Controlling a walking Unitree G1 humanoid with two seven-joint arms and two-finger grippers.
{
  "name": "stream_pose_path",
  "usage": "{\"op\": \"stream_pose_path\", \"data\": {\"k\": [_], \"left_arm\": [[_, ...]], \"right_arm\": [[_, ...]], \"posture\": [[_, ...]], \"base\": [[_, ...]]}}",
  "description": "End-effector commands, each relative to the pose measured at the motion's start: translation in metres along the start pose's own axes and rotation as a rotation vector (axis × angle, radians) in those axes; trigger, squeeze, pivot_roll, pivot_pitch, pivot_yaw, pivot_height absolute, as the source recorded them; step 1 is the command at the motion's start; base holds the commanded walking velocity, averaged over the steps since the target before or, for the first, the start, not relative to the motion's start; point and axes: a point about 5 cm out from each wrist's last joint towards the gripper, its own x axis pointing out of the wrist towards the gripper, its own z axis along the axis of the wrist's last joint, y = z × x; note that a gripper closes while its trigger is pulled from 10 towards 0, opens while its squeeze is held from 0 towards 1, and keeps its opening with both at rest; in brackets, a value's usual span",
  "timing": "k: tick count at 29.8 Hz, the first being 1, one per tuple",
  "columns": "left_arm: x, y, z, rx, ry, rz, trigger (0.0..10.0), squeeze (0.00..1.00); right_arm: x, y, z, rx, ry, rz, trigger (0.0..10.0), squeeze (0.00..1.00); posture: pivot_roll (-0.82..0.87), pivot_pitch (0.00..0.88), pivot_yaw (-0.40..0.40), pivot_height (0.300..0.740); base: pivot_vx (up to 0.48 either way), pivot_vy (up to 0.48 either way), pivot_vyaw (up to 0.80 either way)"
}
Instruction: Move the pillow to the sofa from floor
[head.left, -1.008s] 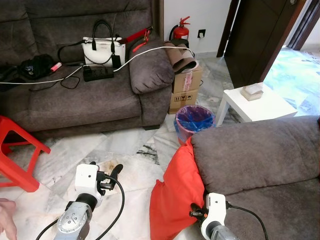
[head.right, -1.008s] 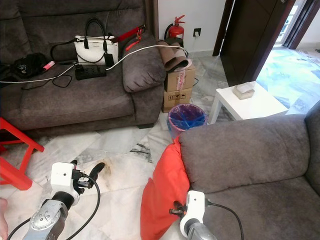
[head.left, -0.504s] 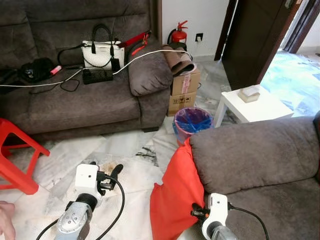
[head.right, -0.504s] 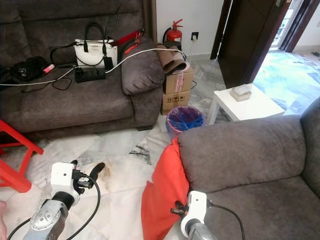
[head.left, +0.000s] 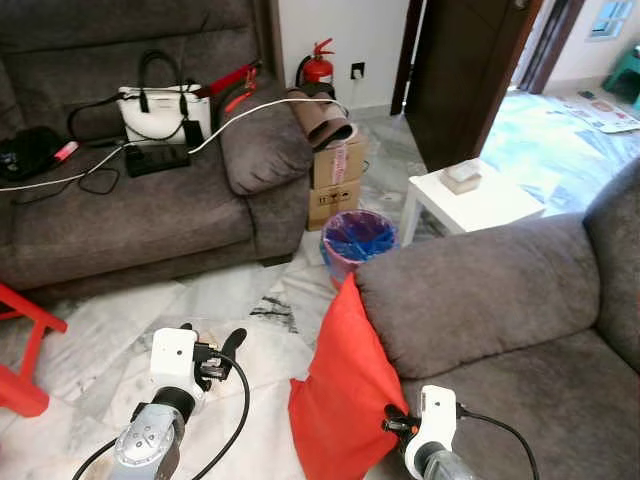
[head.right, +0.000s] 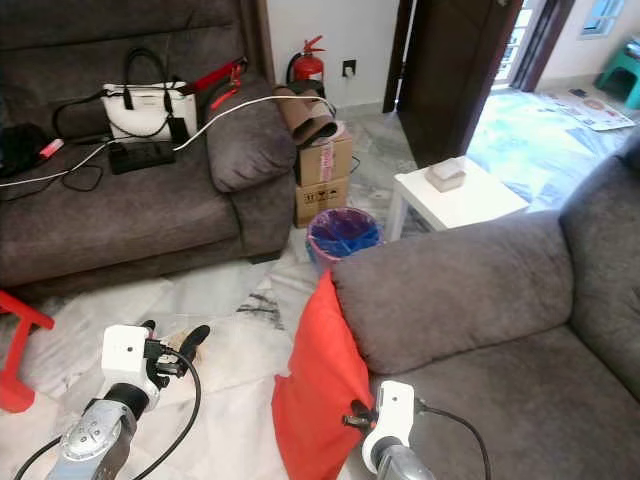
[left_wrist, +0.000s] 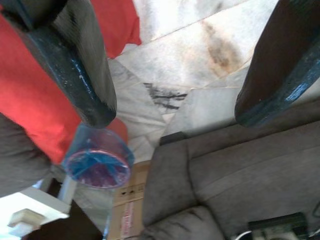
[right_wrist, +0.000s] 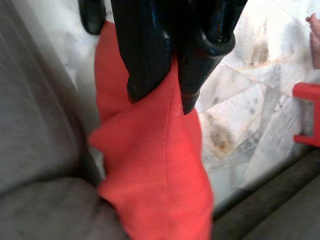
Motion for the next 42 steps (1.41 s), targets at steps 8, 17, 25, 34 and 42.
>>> {"op": "stream_pose_path", "data": {"k": [8, 17, 25, 34, 42], "left_arm": [[-0.0029, 0.0013, -0.0034, 0.001, 0.008, 0.006, 10.0, 0.0], [-0.0037, 0.0001, -0.0045, -0.002, 0.008, 0.004, 10.0, 0.0], [-0.0044, -0.0004, -0.0045, -0.005, 0.006, 0.003, 10.0, 0.0], [-0.005, -0.0007, -0.0046, -0.005, 0.006, 0.002, 10.0, 0.0], [-0.0049, -0.0015, -0.005, -0.007, 0.007, 0.0, 10.0, 0.0]], "right_arm": [[0.0037, 0.0051, 0.0155, -0.025, -0.066, 0.021, 10.0, 0.0], [0.0038, 0.0053, 0.016, -0.026, -0.069, 0.02, 10.0, 0.0], [0.0034, 0.0043, 0.0166, -0.018, -0.078, 0.019, 10.0, 0.0], [0.0026, 0.0032, 0.0147, -0.01, -0.077, 0.018, 10.0, 0.0], [0.0024, 0.0024, 0.0149, -0.012, -0.076, 0.017, 10.0, 0.0]], "posture": [[0.24, 0.129, 0.008, 0.74], [0.24, 0.129, 0.007, 0.74], [0.24, 0.131, 0.007, 0.74], [0.24, 0.133, 0.006, 0.74], [0.24, 0.133, 0.004, 0.74]], "base": [[0.0, 0.0, 0.0], [0.0, 0.0, 0.0], [0.0, 0.0, 0.0], [0.0, 0.0, 0.0], [0.0, 0.0, 0.0]]}}
